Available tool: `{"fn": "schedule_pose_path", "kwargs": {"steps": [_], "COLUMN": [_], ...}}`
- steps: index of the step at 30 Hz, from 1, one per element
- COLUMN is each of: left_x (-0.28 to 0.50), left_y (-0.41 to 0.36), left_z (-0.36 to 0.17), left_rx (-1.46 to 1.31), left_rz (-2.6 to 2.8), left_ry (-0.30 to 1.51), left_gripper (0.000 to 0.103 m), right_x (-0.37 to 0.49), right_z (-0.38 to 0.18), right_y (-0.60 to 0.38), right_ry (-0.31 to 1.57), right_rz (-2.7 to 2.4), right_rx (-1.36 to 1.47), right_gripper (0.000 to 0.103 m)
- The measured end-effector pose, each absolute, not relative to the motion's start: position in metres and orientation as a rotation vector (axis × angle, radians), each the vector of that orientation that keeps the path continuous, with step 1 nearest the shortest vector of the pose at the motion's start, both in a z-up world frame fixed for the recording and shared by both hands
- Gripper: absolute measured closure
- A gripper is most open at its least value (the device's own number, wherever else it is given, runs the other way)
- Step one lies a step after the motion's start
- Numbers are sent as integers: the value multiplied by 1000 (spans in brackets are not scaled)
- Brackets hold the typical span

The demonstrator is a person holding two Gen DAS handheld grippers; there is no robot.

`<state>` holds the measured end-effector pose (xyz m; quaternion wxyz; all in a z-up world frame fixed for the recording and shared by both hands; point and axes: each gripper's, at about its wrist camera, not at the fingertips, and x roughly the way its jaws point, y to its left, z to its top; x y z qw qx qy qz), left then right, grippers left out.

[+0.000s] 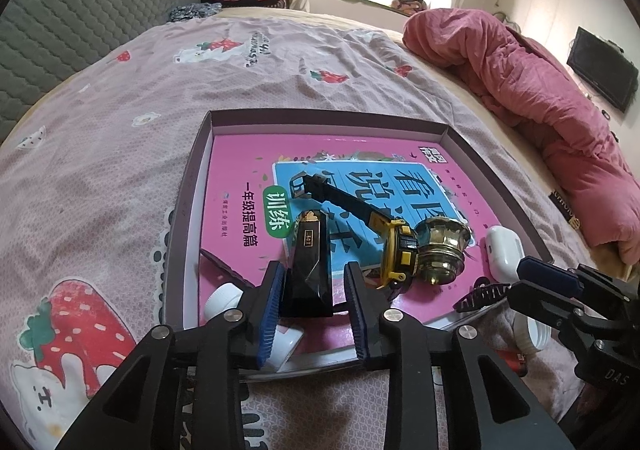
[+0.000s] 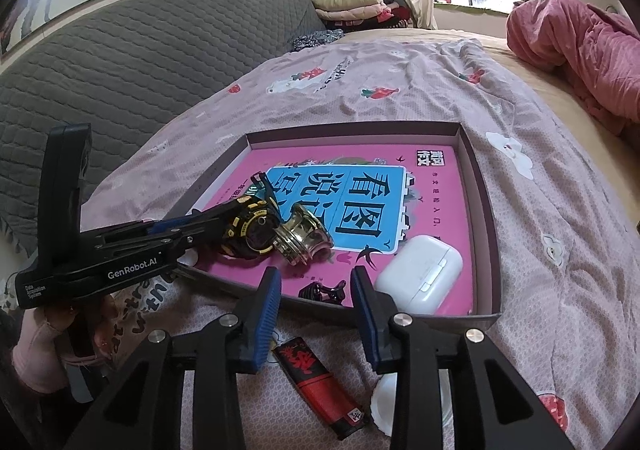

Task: Organize rigid objects
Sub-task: 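Open the left gripper to release the knife and withdraw it from the box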

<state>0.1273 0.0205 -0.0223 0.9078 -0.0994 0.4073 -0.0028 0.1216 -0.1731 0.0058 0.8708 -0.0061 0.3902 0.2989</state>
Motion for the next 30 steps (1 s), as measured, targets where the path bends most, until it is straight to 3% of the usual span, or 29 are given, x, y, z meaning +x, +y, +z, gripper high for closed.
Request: {"fn": "schedule_pose_path", "kwargs": {"steps": [7, 14, 18, 20, 30], "left_x": [127, 127, 127, 128, 122], "left_y": [22, 22, 22, 22, 19], "left_z": [-22, -21, -21, -20, -13], "left_rx": [-206, -209, -208, -200, -161], "left_rz": [-2, 2, 3, 4, 10], "left_ry": [839, 838, 836, 839, 814], "left_gripper": [62, 48, 47, 46, 40], "right_x": [123, 124, 126, 126, 132], "right_z": [7, 6, 7, 7, 8], "right_y": [-175, -177, -179, -180, -191], "right_ry": [815, 816, 816, 816, 822], "right_rz": [614, 607, 604, 604, 593], "right_rx": [-7, 2, 11, 20, 89], "right_gripper": [67, 66, 64, 55, 55]}}
